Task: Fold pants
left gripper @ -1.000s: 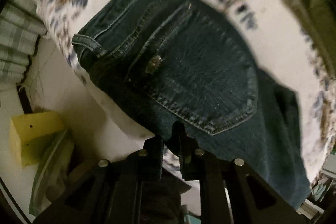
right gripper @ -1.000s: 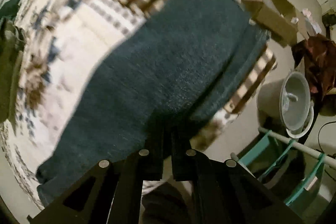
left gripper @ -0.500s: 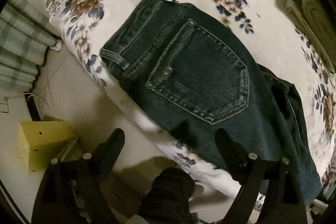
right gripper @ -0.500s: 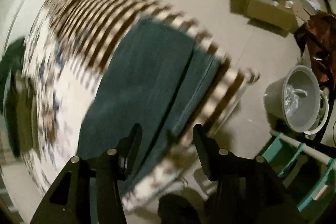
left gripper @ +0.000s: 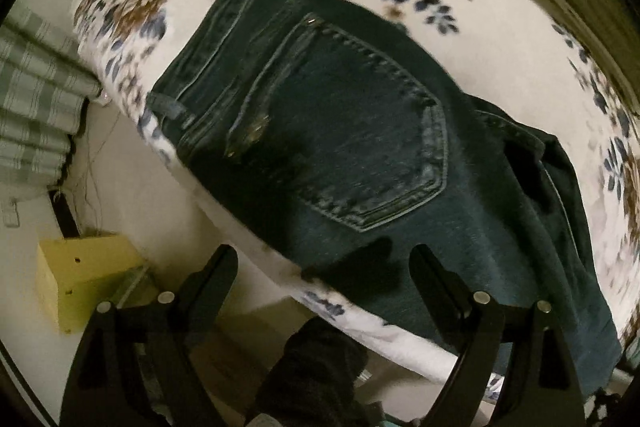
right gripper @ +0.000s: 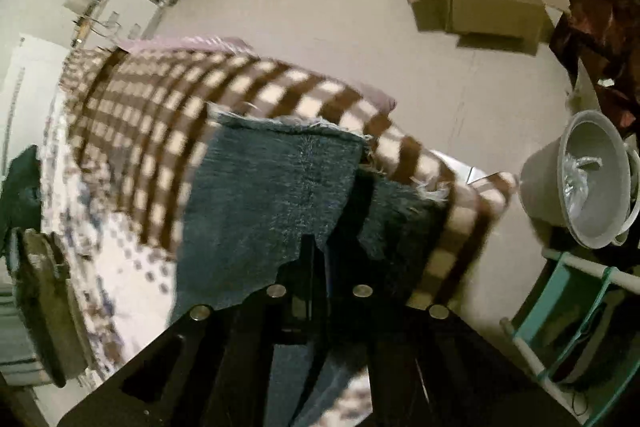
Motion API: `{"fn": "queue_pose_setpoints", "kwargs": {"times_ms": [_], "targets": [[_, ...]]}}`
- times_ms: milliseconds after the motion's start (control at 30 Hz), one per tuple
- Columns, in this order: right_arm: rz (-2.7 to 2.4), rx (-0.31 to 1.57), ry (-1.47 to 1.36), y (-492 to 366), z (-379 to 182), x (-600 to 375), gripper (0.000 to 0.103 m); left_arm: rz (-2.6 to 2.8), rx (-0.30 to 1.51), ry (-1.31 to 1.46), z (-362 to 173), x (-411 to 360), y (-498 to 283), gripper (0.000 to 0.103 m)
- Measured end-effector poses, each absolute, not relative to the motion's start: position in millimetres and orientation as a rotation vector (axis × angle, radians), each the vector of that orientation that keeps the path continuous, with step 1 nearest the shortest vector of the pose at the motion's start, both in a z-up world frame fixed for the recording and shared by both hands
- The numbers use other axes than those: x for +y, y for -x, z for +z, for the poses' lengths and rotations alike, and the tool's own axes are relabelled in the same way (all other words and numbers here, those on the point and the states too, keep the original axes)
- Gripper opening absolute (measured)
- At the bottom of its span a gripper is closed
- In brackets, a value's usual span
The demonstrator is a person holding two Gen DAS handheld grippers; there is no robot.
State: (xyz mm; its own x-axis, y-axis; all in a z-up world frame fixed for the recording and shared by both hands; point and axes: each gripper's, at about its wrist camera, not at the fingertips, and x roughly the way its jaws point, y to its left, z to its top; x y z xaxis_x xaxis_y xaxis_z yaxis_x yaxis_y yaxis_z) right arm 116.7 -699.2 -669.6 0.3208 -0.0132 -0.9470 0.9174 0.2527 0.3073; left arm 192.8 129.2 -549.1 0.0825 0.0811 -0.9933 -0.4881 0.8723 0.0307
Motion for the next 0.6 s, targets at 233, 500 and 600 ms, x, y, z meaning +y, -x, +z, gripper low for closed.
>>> {"fn": "queue_pose_setpoints", "kwargs": {"times_ms": [233,500,600], "targets": [[-0.848,1.094,-1.039,-99,-636,-690,0.004,0.437,1.434,0.348,-554,131,-197,0.088],[-0.873,1.385,-0.990,-93,-672,-685,0.012,0.438,1.469,0.355,-556,150,-184,0.088],[-0.754,1.388,-0.871,-118,-628,-641,0.043,0.449,1.464,0.360,-554,165,-179,0.088]]}}
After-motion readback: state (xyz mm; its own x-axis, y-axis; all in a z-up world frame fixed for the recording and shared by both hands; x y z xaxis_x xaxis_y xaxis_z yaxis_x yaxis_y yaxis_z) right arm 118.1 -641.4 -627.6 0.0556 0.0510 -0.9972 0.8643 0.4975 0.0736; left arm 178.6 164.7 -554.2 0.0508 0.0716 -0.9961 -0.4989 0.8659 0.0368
